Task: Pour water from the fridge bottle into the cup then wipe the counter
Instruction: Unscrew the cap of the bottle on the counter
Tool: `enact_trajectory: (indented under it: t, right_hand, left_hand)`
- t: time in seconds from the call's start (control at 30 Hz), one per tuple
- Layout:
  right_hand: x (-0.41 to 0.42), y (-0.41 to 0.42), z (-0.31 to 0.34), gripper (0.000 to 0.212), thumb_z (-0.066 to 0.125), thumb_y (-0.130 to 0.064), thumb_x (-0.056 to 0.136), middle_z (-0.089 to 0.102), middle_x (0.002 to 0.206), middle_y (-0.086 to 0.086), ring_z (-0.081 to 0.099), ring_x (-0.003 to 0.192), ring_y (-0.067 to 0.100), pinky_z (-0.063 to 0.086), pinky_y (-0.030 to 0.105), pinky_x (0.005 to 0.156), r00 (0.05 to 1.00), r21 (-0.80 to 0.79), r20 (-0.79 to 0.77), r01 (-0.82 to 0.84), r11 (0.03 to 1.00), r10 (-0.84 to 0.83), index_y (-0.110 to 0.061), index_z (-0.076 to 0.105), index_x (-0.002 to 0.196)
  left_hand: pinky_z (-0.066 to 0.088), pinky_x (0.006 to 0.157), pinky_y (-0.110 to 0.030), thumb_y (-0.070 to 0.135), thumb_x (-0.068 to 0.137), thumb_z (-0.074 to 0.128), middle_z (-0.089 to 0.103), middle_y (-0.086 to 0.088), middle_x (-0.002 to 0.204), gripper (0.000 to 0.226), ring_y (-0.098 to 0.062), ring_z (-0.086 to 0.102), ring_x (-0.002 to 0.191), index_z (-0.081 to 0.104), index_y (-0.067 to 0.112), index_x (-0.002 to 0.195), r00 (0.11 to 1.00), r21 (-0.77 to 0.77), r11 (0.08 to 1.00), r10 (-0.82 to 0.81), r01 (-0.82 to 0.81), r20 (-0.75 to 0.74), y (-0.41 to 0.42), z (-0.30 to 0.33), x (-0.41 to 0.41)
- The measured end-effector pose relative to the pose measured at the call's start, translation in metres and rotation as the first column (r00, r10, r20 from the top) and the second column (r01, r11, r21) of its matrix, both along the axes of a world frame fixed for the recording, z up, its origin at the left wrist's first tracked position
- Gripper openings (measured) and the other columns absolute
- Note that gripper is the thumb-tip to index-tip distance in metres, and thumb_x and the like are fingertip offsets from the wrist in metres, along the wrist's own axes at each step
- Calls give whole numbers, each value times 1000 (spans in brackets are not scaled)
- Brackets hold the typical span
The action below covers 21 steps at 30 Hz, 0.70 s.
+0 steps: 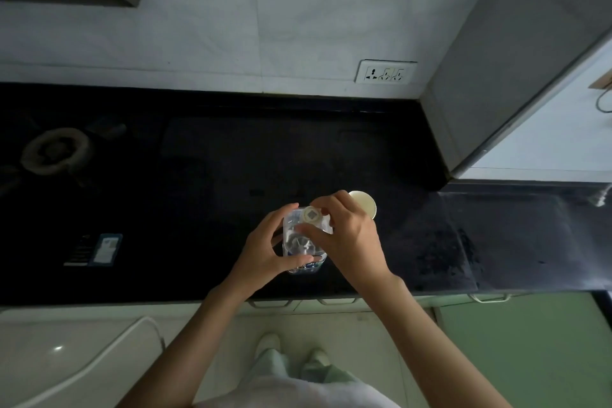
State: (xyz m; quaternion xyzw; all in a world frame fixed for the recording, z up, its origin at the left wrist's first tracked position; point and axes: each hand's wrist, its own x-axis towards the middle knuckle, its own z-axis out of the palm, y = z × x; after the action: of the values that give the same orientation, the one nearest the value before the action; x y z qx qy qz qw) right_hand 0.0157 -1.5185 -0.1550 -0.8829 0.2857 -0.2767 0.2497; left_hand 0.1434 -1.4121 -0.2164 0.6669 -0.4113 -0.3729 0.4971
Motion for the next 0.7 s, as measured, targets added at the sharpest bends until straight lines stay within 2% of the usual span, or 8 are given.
enact_trajectory:
  t: [0.17,0.33,0.47,0.53,0.6,0.63,0.7]
  right_hand:
    - [2,-9,3,28,70,-31,82,59,88,4,57,66,16,46,22,55,989,-122,-64,-140,983,133,-6,64,93]
    - [2,-15,2,24,66,-27,85,58,88,6,58,71,19,48,25,58,977,-202,-73,-213,956,202,-4,63,92]
    - [-1,-23,5,21,71,-17,84,57,91,7,58,74,19,48,22,63,950,-208,-126,-308,928,287,-4,63,97]
    - [-1,-29,10,22,73,-13,82,58,94,6,59,75,17,44,14,62,925,-210,-163,-373,904,344,-5,65,101]
    - [-3,-37,17,28,74,-8,80,60,97,4,60,80,16,33,4,62,894,-230,-223,-436,870,389,-10,67,106]
    - [-4,-39,20,31,74,-8,79,61,100,2,60,84,16,34,5,63,875,-212,-251,-467,858,414,-13,67,109]
    - [-4,-42,23,36,75,-18,81,61,107,-3,58,91,13,46,16,68,866,-104,-276,-458,883,417,-18,65,115]
  left_hand:
    - [51,93,-20,41,60,83,50,19,131,81,0,53,120,45,45,131,1000,13,1000,-3,3,1,-2,3,2]
    - [49,89,-15,18,67,87,50,27,129,80,6,50,120,45,42,131,1000,32,999,-2,2,13,-3,0,3]
    - [47,87,-11,18,66,88,48,41,120,82,11,50,116,44,64,118,999,68,997,-27,25,32,-6,2,5]
    - [48,93,-19,31,60,88,46,41,123,83,9,49,119,41,69,117,998,87,995,-48,45,30,-7,4,7]
    - [48,101,-34,40,57,87,46,31,130,87,0,49,124,41,58,129,998,98,993,-66,65,12,-8,4,10]
    - [48,102,-39,40,58,87,45,28,133,89,-3,49,125,41,52,133,997,100,992,-73,72,11,-9,5,11]
    - [48,102,-42,39,59,86,45,29,132,87,-4,49,125,41,50,133,996,101,992,-82,80,17,-10,7,10]
